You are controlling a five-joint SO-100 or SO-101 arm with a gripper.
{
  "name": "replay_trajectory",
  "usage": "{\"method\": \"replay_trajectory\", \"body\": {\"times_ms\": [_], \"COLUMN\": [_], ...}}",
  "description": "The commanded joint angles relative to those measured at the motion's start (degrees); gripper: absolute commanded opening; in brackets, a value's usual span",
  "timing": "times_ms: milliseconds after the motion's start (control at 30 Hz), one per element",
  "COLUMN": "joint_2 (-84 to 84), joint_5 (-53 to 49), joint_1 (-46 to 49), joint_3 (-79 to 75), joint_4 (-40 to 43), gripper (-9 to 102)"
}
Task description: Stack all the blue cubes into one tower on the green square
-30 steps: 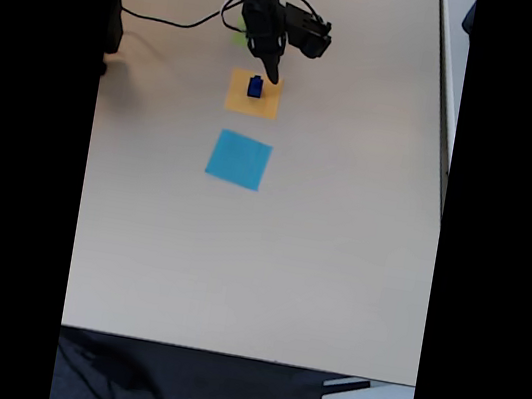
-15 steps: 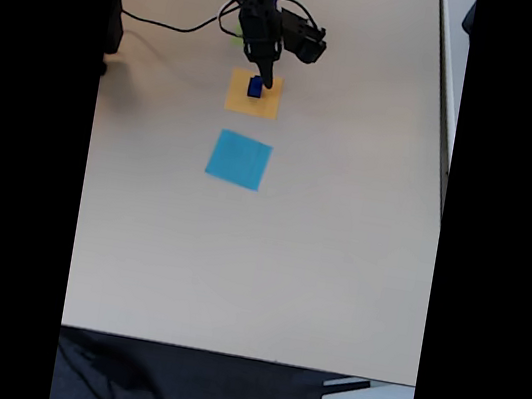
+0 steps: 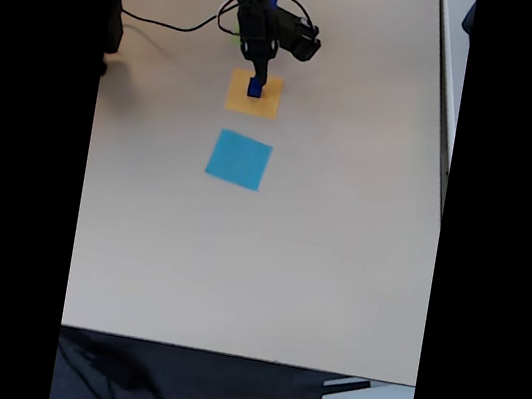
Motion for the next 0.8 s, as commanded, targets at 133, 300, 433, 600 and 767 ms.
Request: {"method": "replay_trajectory", "body": {"times_ms": [133,300,433,600,767], "joint_2": [2.5,1.8,1.1,-1.1,-2.3], "joint_5": [-1.9,-2.5,-2.5,-2.6,-2.5], "joint_1": [1.4,1.8,1.8,1.8,1.3], "joint_3": [-0.4,-0.5,-1.1,-2.8,-3.6], "joint_4": [0.4,0.3,0.1,-0.3,-0.4], "gripper": [17,16,16,17,17]}}
